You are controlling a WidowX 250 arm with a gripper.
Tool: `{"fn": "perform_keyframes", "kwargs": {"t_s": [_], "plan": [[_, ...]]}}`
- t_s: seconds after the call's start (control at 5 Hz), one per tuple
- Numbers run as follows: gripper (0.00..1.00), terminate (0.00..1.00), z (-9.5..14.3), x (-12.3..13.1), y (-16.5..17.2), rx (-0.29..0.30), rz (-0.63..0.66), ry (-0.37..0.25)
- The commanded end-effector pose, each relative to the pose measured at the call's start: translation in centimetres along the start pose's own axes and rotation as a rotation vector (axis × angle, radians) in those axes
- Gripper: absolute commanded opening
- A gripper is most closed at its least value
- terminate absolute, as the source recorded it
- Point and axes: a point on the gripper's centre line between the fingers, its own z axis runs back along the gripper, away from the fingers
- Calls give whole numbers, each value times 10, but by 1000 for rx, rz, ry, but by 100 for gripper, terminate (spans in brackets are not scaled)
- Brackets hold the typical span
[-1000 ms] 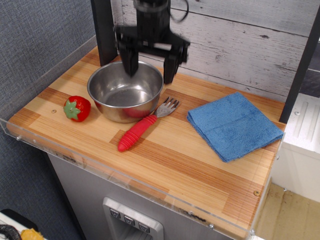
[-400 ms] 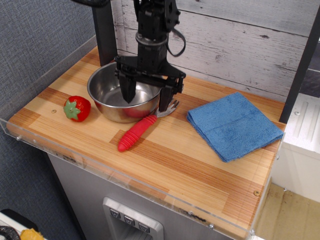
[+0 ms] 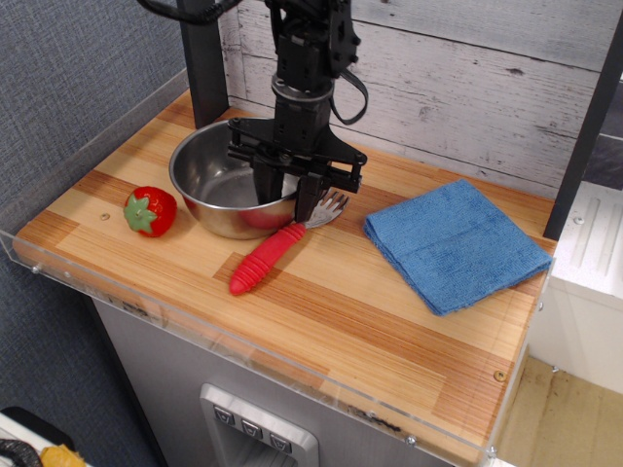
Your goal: Put the pot right on top of the napkin.
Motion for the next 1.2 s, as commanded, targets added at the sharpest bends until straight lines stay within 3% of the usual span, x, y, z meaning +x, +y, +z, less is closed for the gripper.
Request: {"fn": "perform_keyframes", "kwargs": {"t_s": [0.0,0.6,1.0], "plan": [[0,0,21,-1,1,15,6,-60],[0,0,37,2,10,-6,60,-99],[0,0,72,7,21,-9,118,-180]]}}
